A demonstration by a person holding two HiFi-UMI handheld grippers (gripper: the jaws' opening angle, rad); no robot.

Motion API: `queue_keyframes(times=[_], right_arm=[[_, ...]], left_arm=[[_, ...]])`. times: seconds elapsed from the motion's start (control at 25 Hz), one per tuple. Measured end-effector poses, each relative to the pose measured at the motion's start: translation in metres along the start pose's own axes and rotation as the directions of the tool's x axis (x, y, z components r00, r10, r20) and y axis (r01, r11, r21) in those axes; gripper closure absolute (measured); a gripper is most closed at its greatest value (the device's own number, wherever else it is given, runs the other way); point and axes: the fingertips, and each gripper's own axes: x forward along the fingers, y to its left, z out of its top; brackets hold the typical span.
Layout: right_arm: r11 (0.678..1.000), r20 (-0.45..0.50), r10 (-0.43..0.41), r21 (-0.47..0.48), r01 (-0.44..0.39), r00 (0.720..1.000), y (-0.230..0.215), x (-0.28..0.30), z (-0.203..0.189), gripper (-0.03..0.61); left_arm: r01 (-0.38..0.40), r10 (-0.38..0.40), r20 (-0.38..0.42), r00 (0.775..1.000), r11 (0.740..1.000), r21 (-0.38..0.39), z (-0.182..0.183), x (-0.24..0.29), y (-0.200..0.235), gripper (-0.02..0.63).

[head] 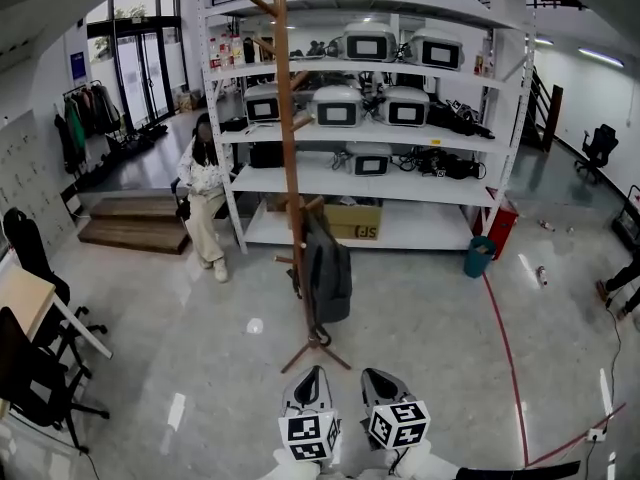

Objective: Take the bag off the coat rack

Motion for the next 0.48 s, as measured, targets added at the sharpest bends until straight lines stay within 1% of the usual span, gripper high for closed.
queue_keyframes(times=[0.16, 0.32, 0.48], right_arm=[[1.000, -0.001, 0.001, 0.014, -0.001, 1.000, -0.004, 0.010, 0.000, 0.566], [0.997, 0.036, 0.039, 0.071, -0.042, 0.999, 0.001, 0.018, 0.007, 0.566], [0.995, 0.064, 0.065, 0.067, -0.069, 0.996, 0.002, 0.028, 0.017, 0.566]], left_arm=[[-0.009, 0.009, -0.007, 1.000, 1.000, -0.005, -0.001, 0.008, 0.007, 0.626], [-0.016, 0.016, -0.021, 1.000, 1.000, -0.013, -0.004, 0.012, 0.014, 0.626], [-0.025, 0.025, -0.022, 0.999, 1.000, -0.019, -0.005, 0.019, 0.019, 0.626]])
